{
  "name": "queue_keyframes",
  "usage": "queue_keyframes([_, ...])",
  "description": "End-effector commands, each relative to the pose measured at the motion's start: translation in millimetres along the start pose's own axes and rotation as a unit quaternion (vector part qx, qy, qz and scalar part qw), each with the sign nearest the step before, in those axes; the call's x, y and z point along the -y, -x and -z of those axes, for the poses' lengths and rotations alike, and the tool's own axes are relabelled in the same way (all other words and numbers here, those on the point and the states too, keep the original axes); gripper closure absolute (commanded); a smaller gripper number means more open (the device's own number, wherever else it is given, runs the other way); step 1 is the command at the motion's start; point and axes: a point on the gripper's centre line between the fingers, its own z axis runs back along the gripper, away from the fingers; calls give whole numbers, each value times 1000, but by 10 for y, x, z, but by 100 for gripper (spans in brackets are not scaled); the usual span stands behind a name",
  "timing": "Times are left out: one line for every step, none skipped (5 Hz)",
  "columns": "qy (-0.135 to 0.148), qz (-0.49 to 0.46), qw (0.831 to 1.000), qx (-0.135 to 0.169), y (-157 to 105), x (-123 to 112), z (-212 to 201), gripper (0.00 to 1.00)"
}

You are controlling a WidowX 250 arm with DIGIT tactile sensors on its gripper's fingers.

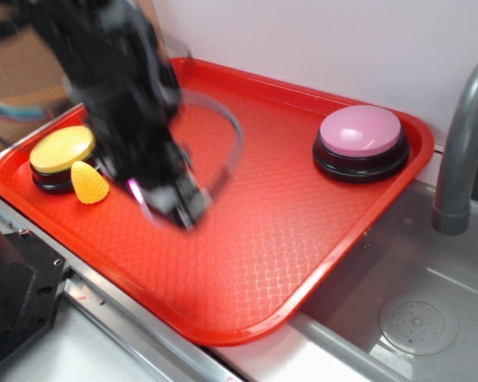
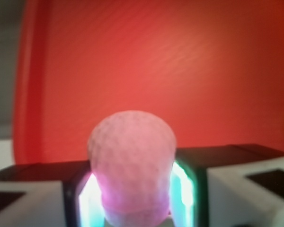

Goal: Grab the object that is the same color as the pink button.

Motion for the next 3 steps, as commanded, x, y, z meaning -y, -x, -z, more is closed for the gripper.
queue_keyframes([11, -19, 1000, -10, -483, -546, -569, 100])
queue_keyframes([7, -39, 999, -7, -638, -842, -661, 100])
queue_keyframes([-6, -46, 999, -2, -694, -983, -665, 100])
